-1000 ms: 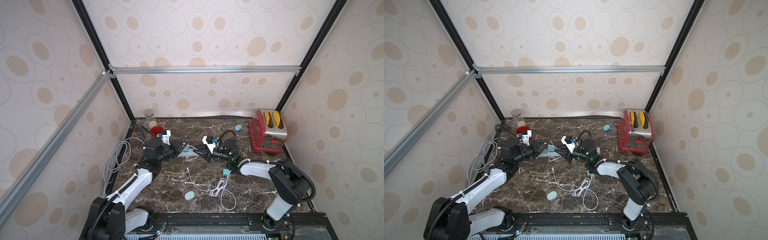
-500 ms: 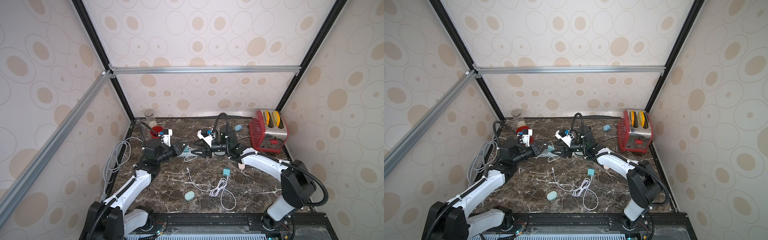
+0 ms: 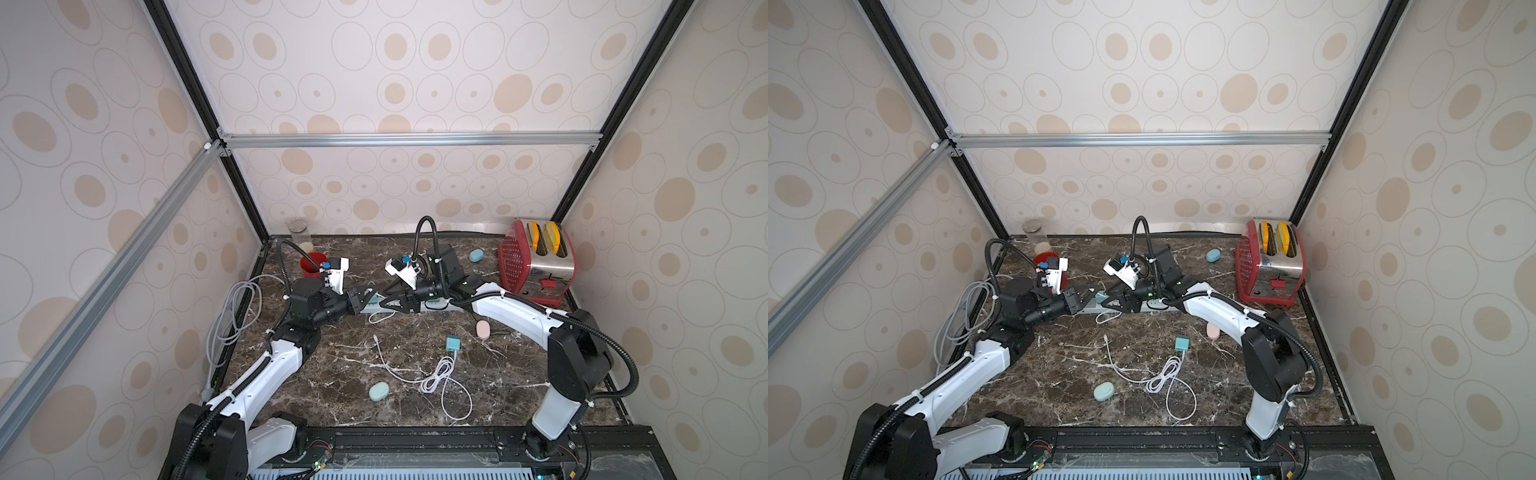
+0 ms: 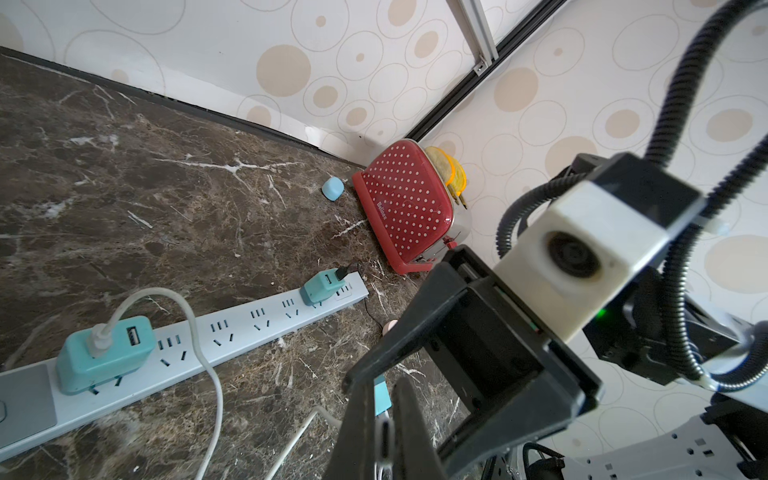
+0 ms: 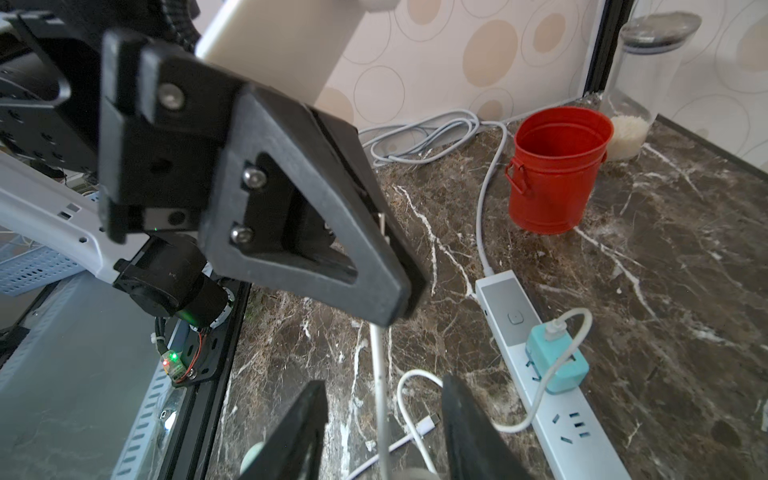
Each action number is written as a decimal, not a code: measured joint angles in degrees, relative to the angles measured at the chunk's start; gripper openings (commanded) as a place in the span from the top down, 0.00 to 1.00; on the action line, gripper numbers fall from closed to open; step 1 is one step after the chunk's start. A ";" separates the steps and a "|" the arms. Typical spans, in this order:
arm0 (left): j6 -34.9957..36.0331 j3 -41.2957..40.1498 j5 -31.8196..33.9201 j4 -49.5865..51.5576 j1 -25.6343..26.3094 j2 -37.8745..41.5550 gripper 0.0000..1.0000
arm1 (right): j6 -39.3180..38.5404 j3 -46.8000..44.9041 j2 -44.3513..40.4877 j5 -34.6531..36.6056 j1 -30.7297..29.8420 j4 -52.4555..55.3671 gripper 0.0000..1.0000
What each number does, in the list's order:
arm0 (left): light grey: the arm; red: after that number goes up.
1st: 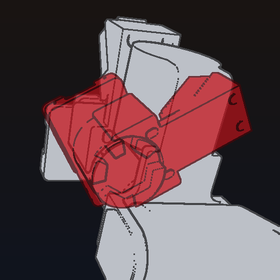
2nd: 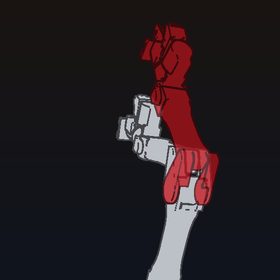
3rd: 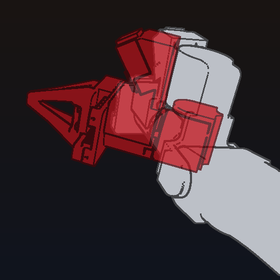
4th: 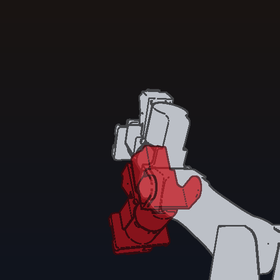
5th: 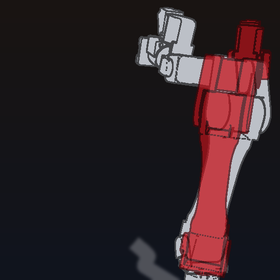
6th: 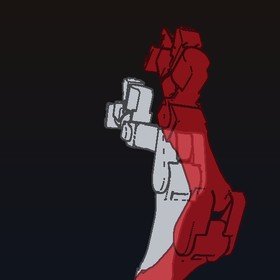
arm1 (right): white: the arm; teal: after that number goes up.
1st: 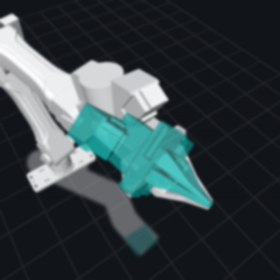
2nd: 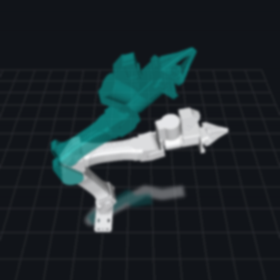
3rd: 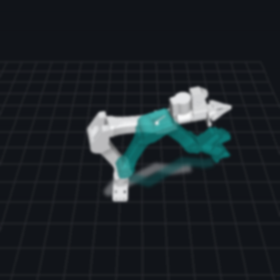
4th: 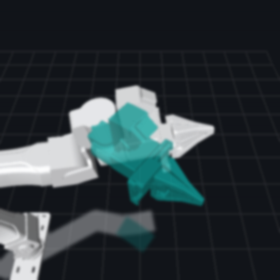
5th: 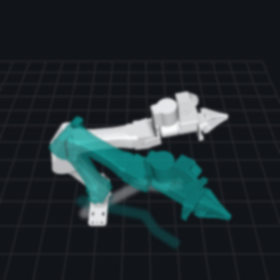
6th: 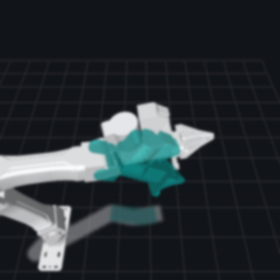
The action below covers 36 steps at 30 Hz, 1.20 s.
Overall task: Charge the bluetooth headset
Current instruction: Pick up the charging cable from the center of the board.
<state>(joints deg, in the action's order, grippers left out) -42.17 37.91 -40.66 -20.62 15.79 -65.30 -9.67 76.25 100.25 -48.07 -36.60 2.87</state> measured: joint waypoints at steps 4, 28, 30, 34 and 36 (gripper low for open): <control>0.15 0.00 -0.42 -0.39 0.00 -0.02 0.92 | 0.20 0.55 0.07 -0.70 0.00 0.46 0.61; 0.87 0.02 -1.68 -1.70 1.05 -2.29 0.89 | 3.08 1.66 2.32 -3.58 -0.07 -2.01 0.99; 1.05 0.04 -1.66 -1.70 1.03 -2.58 0.79 | 3.17 1.66 2.56 -3.48 -0.07 -2.19 1.00; 1.31 0.22 -1.42 -1.36 1.22 -2.99 0.45 | 2.99 1.66 2.64 -3.50 -0.09 -2.58 1.00; 1.40 0.59 -0.68 -0.96 1.31 -2.91 0.38 | 2.60 1.51 2.64 -3.04 -0.09 -2.99 1.00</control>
<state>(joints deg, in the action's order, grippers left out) -40.77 38.50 -41.34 -21.58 17.10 -68.20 -7.07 77.76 102.89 -51.11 -36.69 -0.12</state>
